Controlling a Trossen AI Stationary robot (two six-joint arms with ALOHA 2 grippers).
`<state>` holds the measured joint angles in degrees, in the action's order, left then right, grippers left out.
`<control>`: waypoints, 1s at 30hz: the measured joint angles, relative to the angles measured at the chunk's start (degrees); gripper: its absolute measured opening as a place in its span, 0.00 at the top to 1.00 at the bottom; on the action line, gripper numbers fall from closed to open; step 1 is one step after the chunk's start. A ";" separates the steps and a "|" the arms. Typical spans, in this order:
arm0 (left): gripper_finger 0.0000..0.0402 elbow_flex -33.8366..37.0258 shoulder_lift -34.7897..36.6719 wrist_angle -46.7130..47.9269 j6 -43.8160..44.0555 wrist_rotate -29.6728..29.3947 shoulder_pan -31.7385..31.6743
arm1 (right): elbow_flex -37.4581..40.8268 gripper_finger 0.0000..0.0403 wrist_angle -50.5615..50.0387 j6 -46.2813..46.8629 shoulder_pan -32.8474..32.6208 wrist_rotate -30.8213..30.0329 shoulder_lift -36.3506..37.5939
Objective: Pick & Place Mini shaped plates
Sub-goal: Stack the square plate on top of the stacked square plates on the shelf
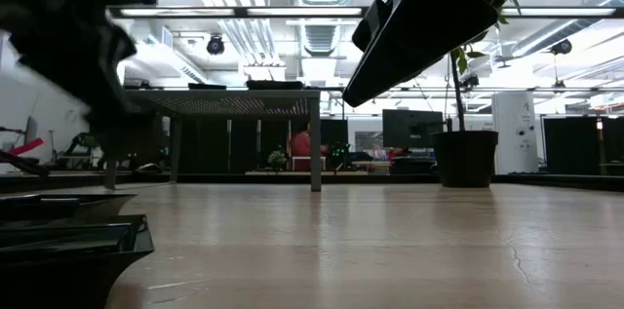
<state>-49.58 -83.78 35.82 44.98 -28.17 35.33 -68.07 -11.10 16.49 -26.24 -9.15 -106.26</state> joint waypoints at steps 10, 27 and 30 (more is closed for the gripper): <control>0.99 -0.18 16.53 1.77 -11.91 -16.56 -5.73 | 0.02 0.86 1.86 -1.27 0.04 0.00 0.00; 0.99 -2.56 23.77 -0.44 -43.72 -19.26 -32.15 | 0.68 0.86 2.84 -2.12 0.00 0.00 0.00; 0.99 -2.69 22.64 -1.69 -49.11 -19.19 -35.29 | 0.74 0.86 2.90 -1.92 0.00 0.00 0.00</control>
<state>-52.27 -61.14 34.13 -4.13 -47.36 0.05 -67.33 -8.20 14.57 -26.24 -9.15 -106.26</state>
